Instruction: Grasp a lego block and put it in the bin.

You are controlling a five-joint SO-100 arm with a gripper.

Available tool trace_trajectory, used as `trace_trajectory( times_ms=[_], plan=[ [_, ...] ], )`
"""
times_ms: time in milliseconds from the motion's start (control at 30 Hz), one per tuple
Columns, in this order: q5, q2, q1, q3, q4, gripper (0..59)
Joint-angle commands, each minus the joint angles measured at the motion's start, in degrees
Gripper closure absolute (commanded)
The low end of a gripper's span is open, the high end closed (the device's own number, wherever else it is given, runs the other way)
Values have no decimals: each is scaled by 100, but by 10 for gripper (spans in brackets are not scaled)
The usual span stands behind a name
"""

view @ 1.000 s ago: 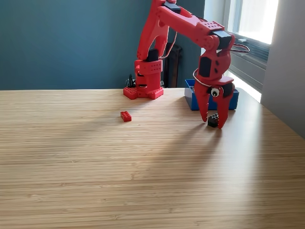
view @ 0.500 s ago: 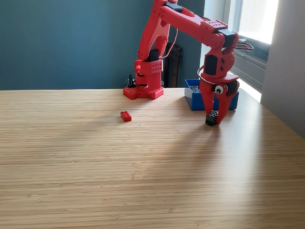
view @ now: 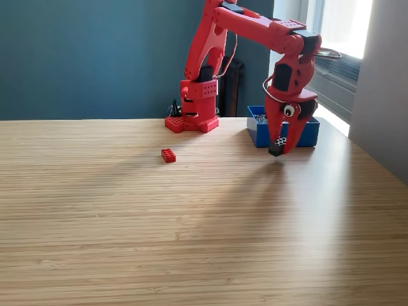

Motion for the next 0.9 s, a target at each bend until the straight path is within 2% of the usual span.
trace_trajectory(
  times_ms=[33, 167, 333, 667, 867, 900],
  plan=[
    [53, 1608, -466, 255, 97, 586],
    [211, 2347, -1011, 650, 149, 586],
    [352, 2839, -1591, 905, 176, 586],
    [633, 2856, -2839, 1107, 211, 586],
    [510, 2856, -2918, 1125, 202, 584],
    [483, 2856, -2900, 1134, 202, 533]
  ],
)
